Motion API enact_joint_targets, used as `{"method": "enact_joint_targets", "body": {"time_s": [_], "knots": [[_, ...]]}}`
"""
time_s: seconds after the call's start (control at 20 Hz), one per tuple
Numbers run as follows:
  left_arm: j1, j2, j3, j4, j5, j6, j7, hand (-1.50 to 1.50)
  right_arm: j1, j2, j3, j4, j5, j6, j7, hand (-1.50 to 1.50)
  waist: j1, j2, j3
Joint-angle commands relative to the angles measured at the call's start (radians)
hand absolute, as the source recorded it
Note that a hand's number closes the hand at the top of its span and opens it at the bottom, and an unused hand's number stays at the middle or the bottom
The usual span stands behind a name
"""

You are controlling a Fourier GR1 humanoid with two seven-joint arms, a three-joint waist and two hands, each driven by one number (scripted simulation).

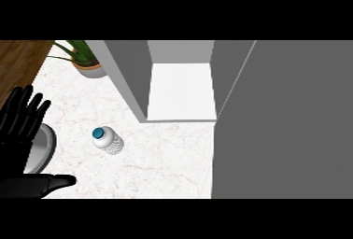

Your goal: Pick up the bottled water, place it into the cabinet and close the cabinet

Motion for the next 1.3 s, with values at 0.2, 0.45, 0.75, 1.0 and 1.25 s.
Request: {"method": "enact_joint_targets", "body": {"time_s": [0.2, 0.45, 0.75, 1.0, 1.25], "knots": [[-0.053, -0.006, 0.009, 0.155, -0.03, 0.017, 0.005, -1.5, 0.164, -0.027, 0.083, -0.239, 0.075, -0.002, 0.002, -1.5, -0.012, 0.0, -0.001], [-0.026, 0.013, 0.04, 0.406, -0.003, -0.109, -0.157, -1.5, 0.267, -0.037, 0.102, -0.177, 0.117, 0.046, -0.134, -1.5, -0.017, 0.0, -0.001], [-0.102, -0.006, 0.068, 0.712, -0.013, -0.155, -0.317, -1.5, 0.251, -0.078, 0.0, -0.173, 0.038, 0.055, -0.151, -1.5, -0.012, 0.005, -0.001], [-0.194, -0.049, 0.044, 0.926, -0.108, -0.109, -0.466, -1.5, 0.332, -0.078, 0.056, -0.214, 0.081, 0.051, -0.193, -1.5, -0.021, 0.005, -0.002], [-0.252, 0.024, 0.085, 1.18, -0.098, -0.237, -0.619, -1.5, 0.358, -0.093, 0.071, -0.212, 0.091, 0.057, -0.222, -1.5, -0.024, 0.006, -0.003]]}}
